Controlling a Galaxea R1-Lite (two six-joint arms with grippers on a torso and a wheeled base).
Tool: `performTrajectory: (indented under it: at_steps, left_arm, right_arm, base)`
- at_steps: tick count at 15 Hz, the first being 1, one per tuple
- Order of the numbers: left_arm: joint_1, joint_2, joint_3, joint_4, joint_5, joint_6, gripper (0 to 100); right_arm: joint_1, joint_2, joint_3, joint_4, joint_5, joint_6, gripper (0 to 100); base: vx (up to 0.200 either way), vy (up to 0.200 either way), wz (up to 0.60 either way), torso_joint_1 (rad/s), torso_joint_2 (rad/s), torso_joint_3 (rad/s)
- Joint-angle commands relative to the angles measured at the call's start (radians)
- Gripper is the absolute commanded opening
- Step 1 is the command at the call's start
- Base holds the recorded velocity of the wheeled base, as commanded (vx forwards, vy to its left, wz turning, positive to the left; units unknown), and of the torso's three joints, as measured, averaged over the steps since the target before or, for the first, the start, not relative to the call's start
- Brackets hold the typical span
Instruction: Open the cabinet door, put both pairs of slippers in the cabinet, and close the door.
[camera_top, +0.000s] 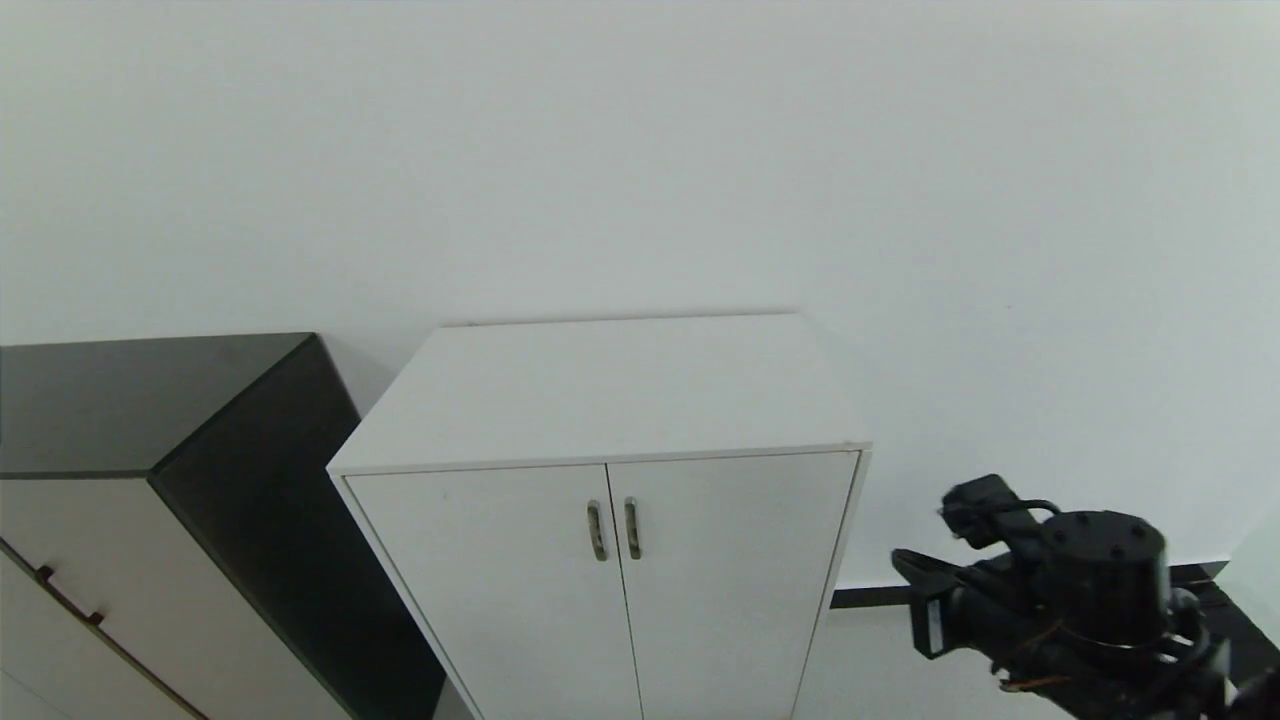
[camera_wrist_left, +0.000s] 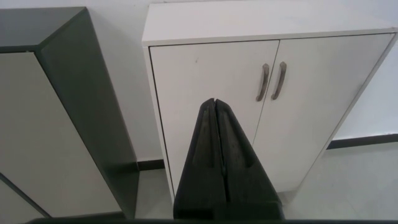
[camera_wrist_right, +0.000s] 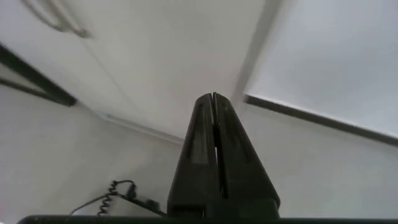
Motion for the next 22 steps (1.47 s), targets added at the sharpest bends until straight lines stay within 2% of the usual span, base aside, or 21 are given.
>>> performTrajectory:
  at_steps: [1,2,4,10,12,16,19,22]
  left_arm:
    - [-0.001,0.001,0.0,0.0,0.0,0.0,0]
    - [0.001,0.001,0.0,0.0,0.0,-0.001,0]
    - [0.001,0.001,0.0,0.0,0.0,-0.003,0]
    - [-0.001,0.001,0.0,0.0,0.001,-0.003,0]
    - [0.001,0.001,0.0,0.0,0.001,-0.003,0]
    - [0.001,0.001,0.0,0.0,0.001,-0.003,0]
    - [0.001,0.001,0.0,0.0,0.001,-0.003,0]
    - [0.001,0.001,0.0,0.0,0.001,-0.003,0]
  right_arm:
    - [-0.138,-0.243,0.238,-0.016,-0.037,-0.027,0]
    - [-0.176,-0.312,0.251,0.029,-0.042,-0.027,0]
    - [-0.231,-0.549,0.251,0.264,-0.034,-0.036,0]
    - [-0.231,-1.402,0.246,1.058,-0.023,-0.027,0]
    - [-0.225,-1.653,0.218,1.256,0.008,-0.025,0]
    - [-0.193,-1.811,0.221,1.242,0.052,-0.031,0]
    - [-0.166,-1.837,0.223,1.241,0.116,-0.034,0]
    - [-0.179,-1.837,0.249,1.218,0.166,-0.09,0]
  base:
    - [0.0,0.0,0.0,0.0,0.0,0.0]
    - [0.0,0.0,0.0,0.0,0.0,0.0]
    - [0.0,0.0,0.0,0.0,0.0,0.0]
    - [0.0,0.0,0.0,0.0,0.0,0.0]
    - [0.0,0.0,0.0,0.0,0.0,0.0]
    - [0.0,0.0,0.0,0.0,0.0,0.0]
    - [0.0,0.0,0.0,0.0,0.0,0.0]
    - [0.0,0.0,0.0,0.0,0.0,0.0]
